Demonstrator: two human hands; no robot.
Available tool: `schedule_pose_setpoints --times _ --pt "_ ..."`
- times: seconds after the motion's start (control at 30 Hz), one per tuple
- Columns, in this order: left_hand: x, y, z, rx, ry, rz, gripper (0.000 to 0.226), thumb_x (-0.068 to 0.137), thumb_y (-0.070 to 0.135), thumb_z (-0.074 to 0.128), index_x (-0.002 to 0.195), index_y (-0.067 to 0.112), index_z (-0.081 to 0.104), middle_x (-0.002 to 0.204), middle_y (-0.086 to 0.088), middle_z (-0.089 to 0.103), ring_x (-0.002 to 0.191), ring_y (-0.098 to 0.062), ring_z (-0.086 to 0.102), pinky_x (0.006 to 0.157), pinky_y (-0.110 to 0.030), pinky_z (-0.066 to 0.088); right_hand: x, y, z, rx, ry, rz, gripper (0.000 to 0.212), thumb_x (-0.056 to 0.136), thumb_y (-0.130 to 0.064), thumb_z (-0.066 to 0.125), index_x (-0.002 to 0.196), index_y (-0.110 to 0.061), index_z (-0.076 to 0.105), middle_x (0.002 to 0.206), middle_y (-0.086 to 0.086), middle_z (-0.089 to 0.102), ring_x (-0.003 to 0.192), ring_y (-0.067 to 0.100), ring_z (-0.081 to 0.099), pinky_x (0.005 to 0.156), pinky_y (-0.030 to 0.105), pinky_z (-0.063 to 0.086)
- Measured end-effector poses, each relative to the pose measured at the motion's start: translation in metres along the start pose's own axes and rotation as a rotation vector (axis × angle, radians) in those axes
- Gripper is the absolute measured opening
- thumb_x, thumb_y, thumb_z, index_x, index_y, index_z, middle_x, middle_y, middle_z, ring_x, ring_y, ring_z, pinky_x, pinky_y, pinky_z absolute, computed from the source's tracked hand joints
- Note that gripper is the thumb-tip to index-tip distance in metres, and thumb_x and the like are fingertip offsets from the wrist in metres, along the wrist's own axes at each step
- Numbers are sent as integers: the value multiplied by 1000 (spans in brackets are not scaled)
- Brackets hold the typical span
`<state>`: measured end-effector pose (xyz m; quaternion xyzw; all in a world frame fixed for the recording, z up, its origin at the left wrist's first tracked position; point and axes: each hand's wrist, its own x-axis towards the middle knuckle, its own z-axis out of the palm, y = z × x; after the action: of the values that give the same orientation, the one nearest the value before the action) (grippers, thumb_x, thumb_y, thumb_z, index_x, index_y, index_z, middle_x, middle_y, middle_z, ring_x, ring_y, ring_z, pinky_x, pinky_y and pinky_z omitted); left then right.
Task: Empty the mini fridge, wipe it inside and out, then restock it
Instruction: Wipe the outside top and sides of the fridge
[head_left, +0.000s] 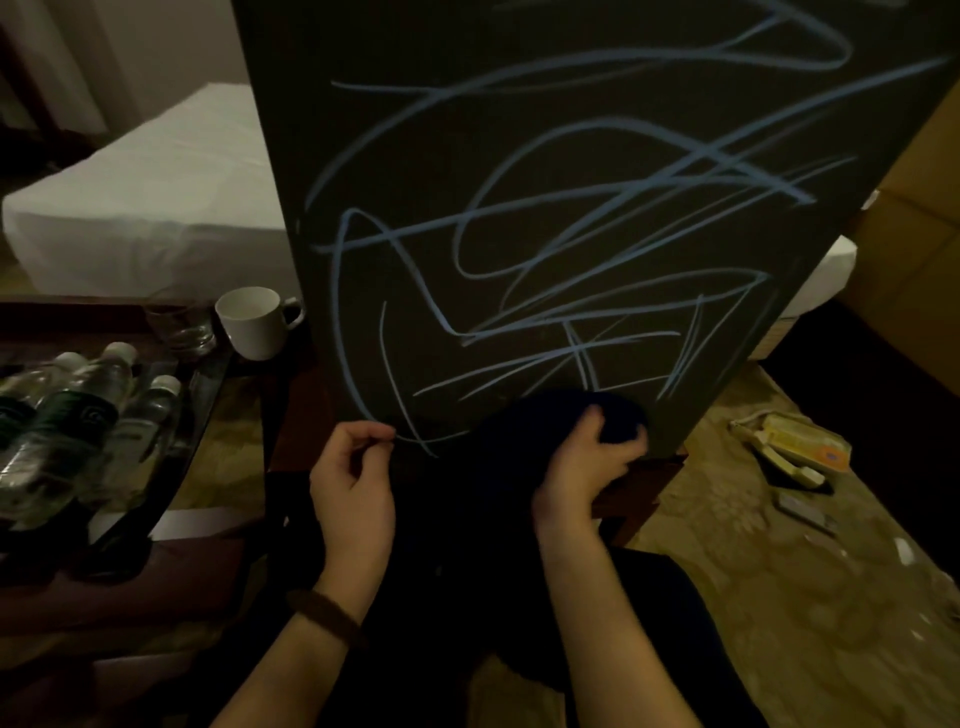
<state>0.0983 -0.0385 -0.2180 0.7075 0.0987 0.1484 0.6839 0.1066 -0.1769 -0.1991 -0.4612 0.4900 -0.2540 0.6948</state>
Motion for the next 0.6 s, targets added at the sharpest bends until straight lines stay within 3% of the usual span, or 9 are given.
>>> schedule_pose_setpoints --times 0.1,0.23,0.37,0.5,0.6 --pt "2 1 0 9 -19 18 32 88 -2 48 75 26 56 83 6 58 83 -8 56 77 -24 43 -4 -19 1 39 59 166 55 98 -33 41 146 -25 16 150 11 21 131 37 32 92 50 40" --pt "0 8 5 -4 -64 72 33 87 -5 48 74 25 56 78 6 59 70 7 55 64 -8 42 -36 35 28 -157 -28 -49 59 92 -24 54 142 -19 23 141 19 28 124 38 39 96 39 38" --pt "1 15 3 -7 -78 114 33 88 -2 49 75 27 56 79 6 59 68 8 55 62 -6 43 -40 54 24 -170 -181 -136 64 87 -18 61 140 -17 25 136 18 32 119 34 43 98 36 39" --pt "3 24 -1 -22 -78 106 33 88 -1 49 75 28 56 80 9 58 75 -1 55 66 -12 42 -5 23 17 21 23 -24 57 92 -22 55 141 -21 25 141 17 29 123 35 40 90 36 39" --pt "3 29 -1 -20 -79 120 33 88 -1 49 75 29 55 80 8 58 75 -2 54 68 -12 42 -13 15 23 9 34 68 55 94 -26 50 141 -24 23 143 17 24 123 38 39 90 40 41"
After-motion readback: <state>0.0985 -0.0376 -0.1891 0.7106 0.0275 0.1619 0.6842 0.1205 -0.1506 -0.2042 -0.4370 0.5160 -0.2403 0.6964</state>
